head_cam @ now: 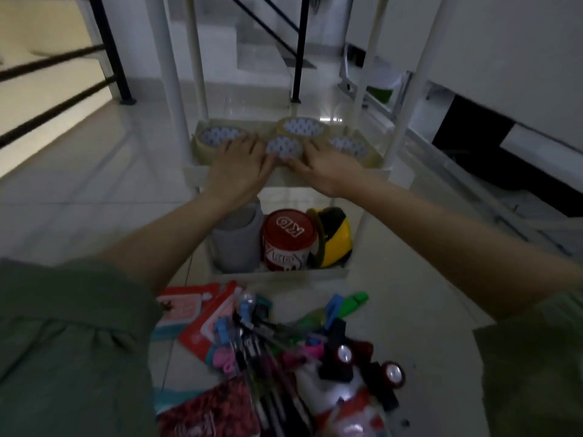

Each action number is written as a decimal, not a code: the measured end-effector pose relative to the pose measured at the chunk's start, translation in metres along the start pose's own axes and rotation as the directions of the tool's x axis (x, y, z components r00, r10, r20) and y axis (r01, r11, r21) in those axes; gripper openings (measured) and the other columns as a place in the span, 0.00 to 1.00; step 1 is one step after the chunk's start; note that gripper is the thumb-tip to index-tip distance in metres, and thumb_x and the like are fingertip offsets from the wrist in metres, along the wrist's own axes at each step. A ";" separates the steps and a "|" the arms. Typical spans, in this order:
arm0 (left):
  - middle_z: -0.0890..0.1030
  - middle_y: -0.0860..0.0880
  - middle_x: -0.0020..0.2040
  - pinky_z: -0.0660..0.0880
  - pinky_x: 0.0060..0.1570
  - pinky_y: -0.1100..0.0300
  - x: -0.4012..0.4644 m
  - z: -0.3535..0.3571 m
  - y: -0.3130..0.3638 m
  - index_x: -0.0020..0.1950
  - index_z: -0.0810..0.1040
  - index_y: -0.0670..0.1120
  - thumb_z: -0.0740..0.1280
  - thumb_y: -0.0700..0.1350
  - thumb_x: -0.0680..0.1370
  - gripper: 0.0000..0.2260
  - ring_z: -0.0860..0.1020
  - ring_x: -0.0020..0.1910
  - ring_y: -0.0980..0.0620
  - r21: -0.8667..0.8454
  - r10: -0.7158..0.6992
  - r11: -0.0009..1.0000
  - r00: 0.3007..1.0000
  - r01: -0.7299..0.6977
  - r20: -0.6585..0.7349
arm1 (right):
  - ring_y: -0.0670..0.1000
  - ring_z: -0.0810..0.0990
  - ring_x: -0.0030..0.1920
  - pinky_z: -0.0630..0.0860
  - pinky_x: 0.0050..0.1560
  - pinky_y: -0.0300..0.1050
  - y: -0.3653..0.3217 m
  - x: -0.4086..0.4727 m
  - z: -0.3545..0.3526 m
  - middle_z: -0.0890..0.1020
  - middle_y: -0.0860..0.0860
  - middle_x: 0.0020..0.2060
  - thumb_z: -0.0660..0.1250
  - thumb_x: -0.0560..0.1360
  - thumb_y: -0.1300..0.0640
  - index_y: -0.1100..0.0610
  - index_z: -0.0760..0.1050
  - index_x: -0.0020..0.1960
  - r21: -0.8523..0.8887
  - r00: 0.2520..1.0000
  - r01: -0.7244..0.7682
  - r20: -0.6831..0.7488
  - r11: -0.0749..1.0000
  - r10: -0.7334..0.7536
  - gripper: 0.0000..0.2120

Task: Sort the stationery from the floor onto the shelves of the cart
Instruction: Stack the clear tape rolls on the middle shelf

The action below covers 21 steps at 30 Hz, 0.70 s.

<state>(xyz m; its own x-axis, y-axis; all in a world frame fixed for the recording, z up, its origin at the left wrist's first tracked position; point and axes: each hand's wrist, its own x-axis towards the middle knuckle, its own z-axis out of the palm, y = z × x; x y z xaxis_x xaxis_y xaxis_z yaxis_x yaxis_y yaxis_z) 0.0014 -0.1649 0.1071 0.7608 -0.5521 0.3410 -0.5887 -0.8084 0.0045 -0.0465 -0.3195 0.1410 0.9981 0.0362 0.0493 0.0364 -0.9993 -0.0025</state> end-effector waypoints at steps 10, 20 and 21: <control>0.61 0.30 0.72 0.59 0.68 0.37 -0.075 0.018 0.019 0.72 0.59 0.32 0.49 0.53 0.74 0.33 0.62 0.71 0.32 0.143 0.166 0.975 0.985 -0.170 0.044 | 0.65 0.37 0.75 0.45 0.74 0.61 -0.019 -0.101 0.040 0.42 0.60 0.76 0.50 0.79 0.39 0.52 0.48 0.77 -0.083 0.930 0.185 0.338 0.979 -0.147 0.32; 0.67 0.36 0.68 0.70 0.57 0.51 -0.156 0.065 0.056 0.74 0.56 0.39 0.58 0.54 0.79 0.29 0.74 0.57 0.40 0.068 0.053 0.948 0.364 -0.312 0.930 | 0.59 0.66 0.69 0.68 0.64 0.50 -0.030 -0.148 0.097 0.60 0.60 0.73 0.62 0.77 0.46 0.56 0.49 0.77 -0.138 0.594 0.371 0.795 0.918 -0.120 0.36; 0.62 0.36 0.72 0.68 0.62 0.50 -0.162 0.066 0.059 0.76 0.51 0.40 0.58 0.54 0.79 0.31 0.69 0.64 0.39 0.021 0.092 0.958 0.375 -0.287 0.922 | 0.60 0.68 0.67 0.70 0.62 0.50 -0.028 -0.152 0.103 0.59 0.61 0.73 0.63 0.77 0.47 0.56 0.47 0.77 -0.164 0.597 0.381 0.795 0.910 -0.107 0.36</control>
<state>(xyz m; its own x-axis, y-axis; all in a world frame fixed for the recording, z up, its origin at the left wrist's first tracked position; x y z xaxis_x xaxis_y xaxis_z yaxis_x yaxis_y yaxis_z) -0.1390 -0.1364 -0.0100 0.4833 -0.4697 -0.7388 -0.7761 -0.6203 -0.1134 -0.1939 -0.2966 0.0309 0.6311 0.1317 -0.7644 0.4054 -0.8962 0.1803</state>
